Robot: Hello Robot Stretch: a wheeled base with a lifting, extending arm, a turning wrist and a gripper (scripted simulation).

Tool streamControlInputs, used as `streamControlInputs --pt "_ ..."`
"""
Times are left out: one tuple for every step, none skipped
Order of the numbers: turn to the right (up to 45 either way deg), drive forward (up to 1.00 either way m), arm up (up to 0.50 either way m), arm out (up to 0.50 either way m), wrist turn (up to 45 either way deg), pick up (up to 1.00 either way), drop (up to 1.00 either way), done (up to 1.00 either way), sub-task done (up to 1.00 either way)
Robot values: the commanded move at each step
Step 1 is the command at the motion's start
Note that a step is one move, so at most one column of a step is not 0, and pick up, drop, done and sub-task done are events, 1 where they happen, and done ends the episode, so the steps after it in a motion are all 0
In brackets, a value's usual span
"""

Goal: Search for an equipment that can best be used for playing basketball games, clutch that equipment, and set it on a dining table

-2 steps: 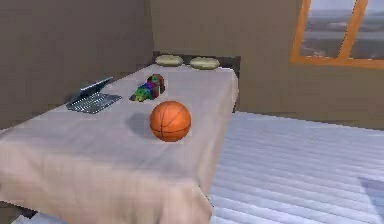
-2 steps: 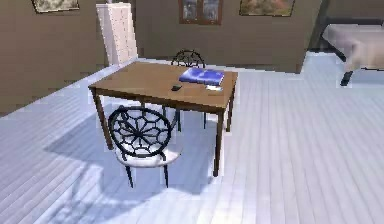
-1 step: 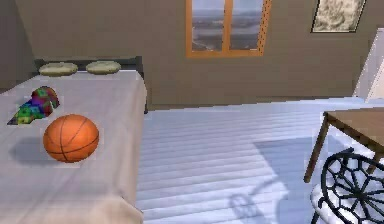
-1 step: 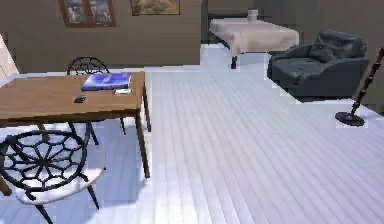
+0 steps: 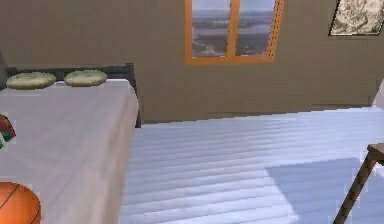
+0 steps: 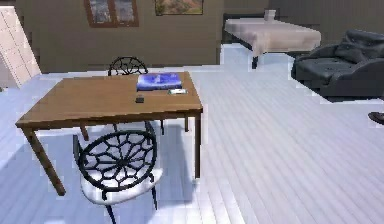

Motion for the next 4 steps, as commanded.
streamControlInputs --pt "-9.0 0.0 0.0 0.0 0.0 0.0 0.0 0.0 0.0" --pt "0.0 0.85 0.0 0.0 0.0 0.0 0.0 0.0 0.0" --pt "45.0 0.0 0.0 0.0 0.0 0.0 0.0 0.0 0.0" --pt "45.0 0.0 0.0 0.0 0.0 0.0 0.0 0.0 0.0"
